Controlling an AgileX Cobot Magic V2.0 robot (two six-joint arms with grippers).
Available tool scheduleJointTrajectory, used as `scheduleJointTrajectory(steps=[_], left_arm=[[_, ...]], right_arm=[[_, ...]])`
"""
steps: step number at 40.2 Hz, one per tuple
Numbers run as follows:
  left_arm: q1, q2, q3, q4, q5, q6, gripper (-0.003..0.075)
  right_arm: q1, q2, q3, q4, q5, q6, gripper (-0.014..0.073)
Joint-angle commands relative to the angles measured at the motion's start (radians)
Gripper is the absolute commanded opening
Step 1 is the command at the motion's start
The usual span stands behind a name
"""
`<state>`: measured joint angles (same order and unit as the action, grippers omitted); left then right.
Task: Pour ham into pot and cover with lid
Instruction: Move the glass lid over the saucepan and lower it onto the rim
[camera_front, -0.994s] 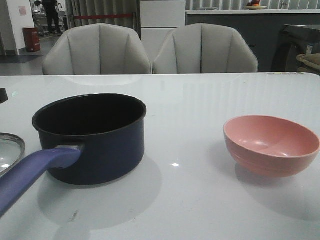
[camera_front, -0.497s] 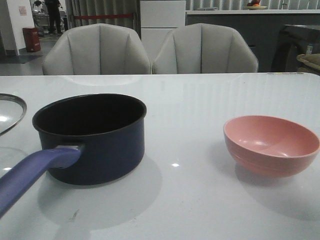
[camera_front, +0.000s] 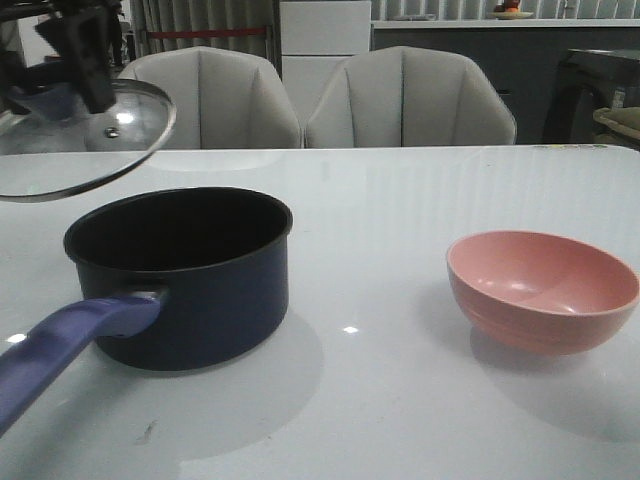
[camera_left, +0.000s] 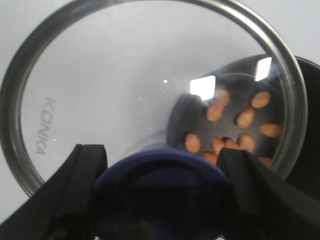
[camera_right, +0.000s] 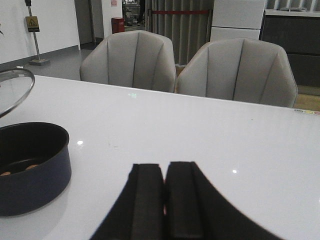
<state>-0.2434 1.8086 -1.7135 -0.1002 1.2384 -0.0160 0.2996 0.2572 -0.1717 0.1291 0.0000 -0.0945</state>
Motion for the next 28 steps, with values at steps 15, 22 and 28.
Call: scheduleJointTrajectory(steps=[15, 22, 28], left_arm=[[-0.153, -0.056, -0.026, -0.013, 0.050, 0.002, 0.0135], [-0.153, -0.056, 0.019, -0.013, 0.050, 0.002, 0.0135], [-0.153, -0.056, 0.024, -0.013, 0.050, 0.002, 0.0137]], right_arm=[[0.000, 0.006, -0.027, -0.002, -0.068, -0.014, 0.0149], [0.000, 0.006, -0.027, -0.002, -0.068, -0.014, 0.0149], [0.000, 0.006, -0.027, -0.002, -0.068, -0.014, 0.0149]])
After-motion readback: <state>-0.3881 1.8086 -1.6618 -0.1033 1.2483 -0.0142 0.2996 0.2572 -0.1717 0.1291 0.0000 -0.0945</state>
